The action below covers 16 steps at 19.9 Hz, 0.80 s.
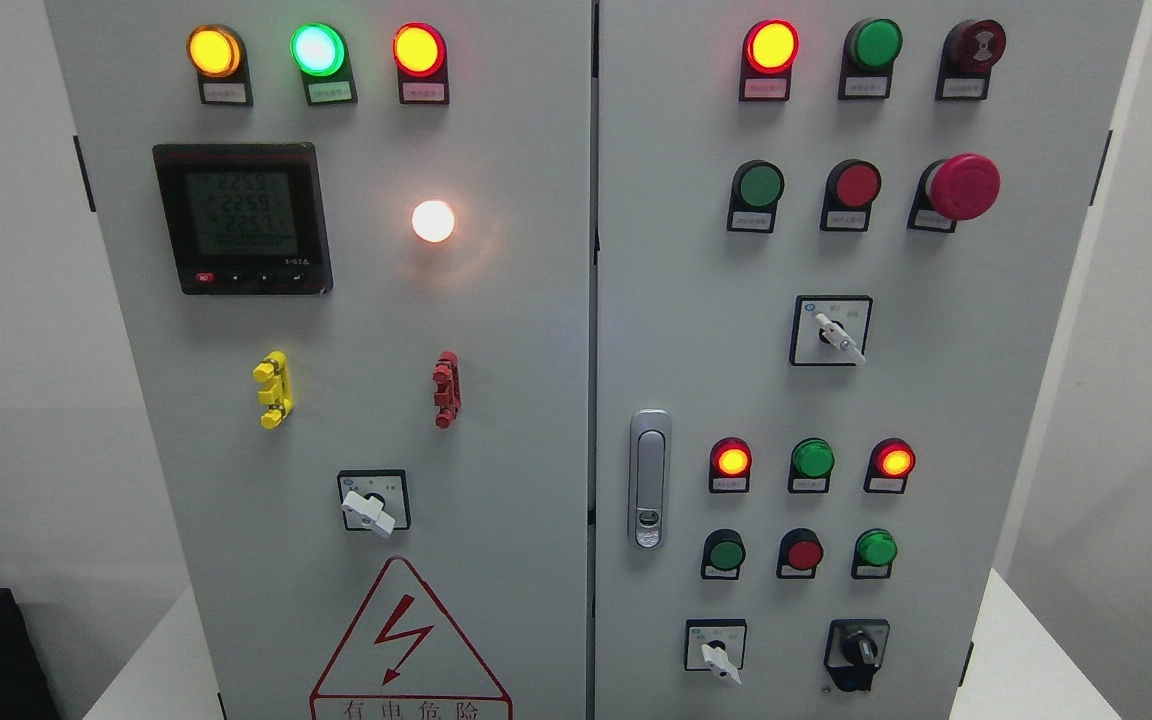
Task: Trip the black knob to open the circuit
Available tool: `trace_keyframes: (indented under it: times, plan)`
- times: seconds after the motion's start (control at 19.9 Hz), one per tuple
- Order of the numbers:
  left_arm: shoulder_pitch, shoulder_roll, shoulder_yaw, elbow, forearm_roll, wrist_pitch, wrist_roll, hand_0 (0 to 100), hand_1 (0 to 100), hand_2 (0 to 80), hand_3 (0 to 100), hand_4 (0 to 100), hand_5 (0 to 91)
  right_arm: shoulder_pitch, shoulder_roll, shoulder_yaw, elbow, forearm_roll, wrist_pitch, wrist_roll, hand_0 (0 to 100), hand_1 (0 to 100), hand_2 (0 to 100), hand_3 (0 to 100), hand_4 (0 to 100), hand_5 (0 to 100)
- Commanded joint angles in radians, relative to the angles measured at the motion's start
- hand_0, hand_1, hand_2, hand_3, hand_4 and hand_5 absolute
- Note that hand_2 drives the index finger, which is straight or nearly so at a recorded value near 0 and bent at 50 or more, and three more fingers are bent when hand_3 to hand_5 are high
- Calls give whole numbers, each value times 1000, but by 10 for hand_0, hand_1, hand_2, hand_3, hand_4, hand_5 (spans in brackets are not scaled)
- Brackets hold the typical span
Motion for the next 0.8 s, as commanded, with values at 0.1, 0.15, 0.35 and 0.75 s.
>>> trace_keyframes:
  times: [0.1, 0.15, 0.35, 0.75]
  plan:
    - [-2, -1, 1, 1, 2, 1, 0, 120, 389, 0, 0, 0, 0, 12, 2, -2, 1, -1, -6, 5, 17, 246, 0, 0, 0, 0]
    - [0, -1, 1, 1, 2, 1, 0, 120, 389, 0, 0, 0, 0, 15, 2, -2, 1, -1, -6, 5, 17, 247, 0, 0, 0, 0]
    - [0, -1, 1, 1, 2, 1, 0, 120, 389, 0, 0, 0, 0, 18, 2, -5, -2, -4, -9, 8, 17, 247, 0, 0, 0, 0]
    - [0, -1, 1, 1, 2, 1, 0, 120, 389, 0, 0, 0, 0, 15, 0, -27, -9, -7, -128, 22, 18, 253, 0, 0, 0, 0]
